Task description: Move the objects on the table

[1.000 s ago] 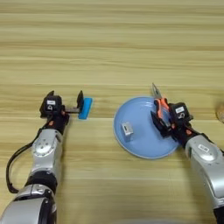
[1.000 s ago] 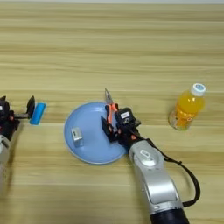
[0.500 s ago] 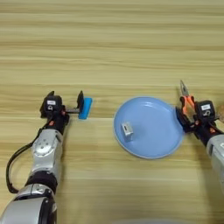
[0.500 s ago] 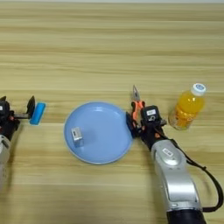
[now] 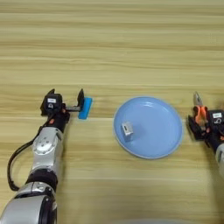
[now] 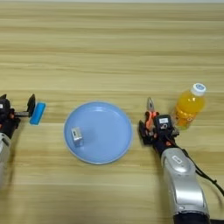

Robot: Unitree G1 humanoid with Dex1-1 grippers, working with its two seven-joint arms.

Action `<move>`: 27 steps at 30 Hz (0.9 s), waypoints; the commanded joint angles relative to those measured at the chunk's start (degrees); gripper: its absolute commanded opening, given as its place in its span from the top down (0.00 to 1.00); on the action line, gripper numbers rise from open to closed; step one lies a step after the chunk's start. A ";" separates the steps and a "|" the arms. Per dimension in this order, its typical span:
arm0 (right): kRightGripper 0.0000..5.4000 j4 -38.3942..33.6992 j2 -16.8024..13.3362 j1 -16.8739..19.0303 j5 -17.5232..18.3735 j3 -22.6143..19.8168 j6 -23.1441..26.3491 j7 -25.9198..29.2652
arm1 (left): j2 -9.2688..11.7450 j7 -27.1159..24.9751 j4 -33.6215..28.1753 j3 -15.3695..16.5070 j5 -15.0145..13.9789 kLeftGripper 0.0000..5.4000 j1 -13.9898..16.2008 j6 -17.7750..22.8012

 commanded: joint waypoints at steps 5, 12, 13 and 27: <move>0.36 2.44 -0.53 -0.48 -0.42 -0.04 -2.03 -0.59 | 0.39 -0.06 0.29 0.03 0.26 0.00 -0.33 -0.21; 0.31 4.19 -0.72 -0.66 -1.14 0.27 -2.87 -0.75 | 0.45 -0.11 0.41 0.17 0.15 0.00 -0.27 -0.26; 0.28 4.21 -0.72 -0.69 -1.23 0.29 -2.96 -0.83 | 0.46 -0.08 0.42 0.20 0.15 0.00 -0.28 -0.24; 0.00 0.17 -0.21 -0.30 -0.72 0.57 -5.22 -1.71 | 0.45 -0.12 0.24 0.37 0.21 0.00 -0.09 -0.24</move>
